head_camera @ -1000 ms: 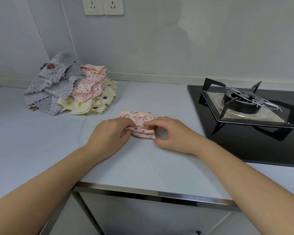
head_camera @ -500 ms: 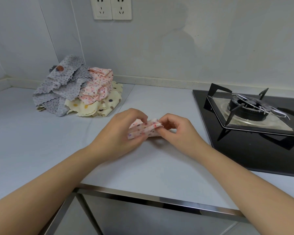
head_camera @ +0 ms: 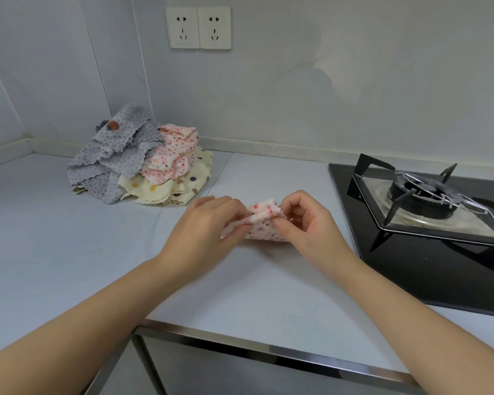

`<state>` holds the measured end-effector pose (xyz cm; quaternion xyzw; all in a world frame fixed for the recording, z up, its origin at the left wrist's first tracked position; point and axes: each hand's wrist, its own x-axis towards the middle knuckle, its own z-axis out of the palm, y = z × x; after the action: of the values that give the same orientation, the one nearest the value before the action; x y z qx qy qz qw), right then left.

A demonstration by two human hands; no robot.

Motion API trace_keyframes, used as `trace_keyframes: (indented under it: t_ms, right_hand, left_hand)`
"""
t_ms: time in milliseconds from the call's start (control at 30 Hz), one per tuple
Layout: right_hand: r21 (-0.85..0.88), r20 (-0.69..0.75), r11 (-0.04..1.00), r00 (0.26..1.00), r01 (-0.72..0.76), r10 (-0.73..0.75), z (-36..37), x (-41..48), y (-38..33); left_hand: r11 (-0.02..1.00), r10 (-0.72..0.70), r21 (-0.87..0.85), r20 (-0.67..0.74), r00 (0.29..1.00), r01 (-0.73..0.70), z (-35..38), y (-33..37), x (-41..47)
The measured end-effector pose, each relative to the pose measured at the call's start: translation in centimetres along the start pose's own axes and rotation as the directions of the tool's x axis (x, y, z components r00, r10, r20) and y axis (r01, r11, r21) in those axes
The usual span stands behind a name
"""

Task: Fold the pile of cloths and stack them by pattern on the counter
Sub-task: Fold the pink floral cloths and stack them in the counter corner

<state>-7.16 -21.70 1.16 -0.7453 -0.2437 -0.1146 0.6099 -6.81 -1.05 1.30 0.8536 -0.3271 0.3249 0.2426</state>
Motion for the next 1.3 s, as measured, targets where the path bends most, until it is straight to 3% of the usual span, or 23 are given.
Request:
trace_keyframes:
  t_ms: [100, 233, 367, 600, 833, 1033, 1300]
  right_hand:
    - [-0.036, 0.01, 0.995, 0.996, 0.091, -0.091, -0.2, -0.2, -0.6]
    - [-0.232, 0.112, 0.944, 0.971, 0.234, -0.213, -1.0, -0.2, -1.1]
    - [-0.273, 0.188, 0.931, 0.963, 0.241, -0.194, -0.9, -0.2, -1.0]
    - [-0.311, 0.179, 0.932, 0.975, 0.184, -0.133, -0.8, -0.3, -1.0]
    - [-0.13, 0.006, 0.992, 1.0, 0.001, 0.0, -0.9, 0.0, -0.5]
    - [0.063, -0.15, 0.998, 0.988, -0.025, 0.034, -1.4, 0.5, -0.8]
    - [0.279, -0.21, 0.959, 0.972, -0.045, 0.106, -2.0, 0.5, -1.6]
  left_hand:
    - [1.0, 0.021, -0.006, 0.003, 1.0, -0.021, -0.2, 0.0, 0.3]
    - [1.0, 0.026, -0.001, 0.023, 0.999, -0.026, -0.5, 0.2, 0.3]
    - [0.999, 0.021, 0.034, 0.06, 0.998, -0.023, -0.8, 0.6, 0.4]
    - [0.993, 0.069, 0.085, 0.112, 0.991, -0.078, -1.3, 1.0, 0.5]
    - [0.99, 0.054, 0.125, 0.148, 0.987, -0.073, -2.0, 0.2, 0.6]
    - [0.993, 0.016, 0.113, 0.155, 0.988, -0.034, -3.0, -1.5, 0.7]
    - [0.956, -0.12, -0.255, 0.103, 0.987, 0.142, -4.5, 0.0, 1.5]
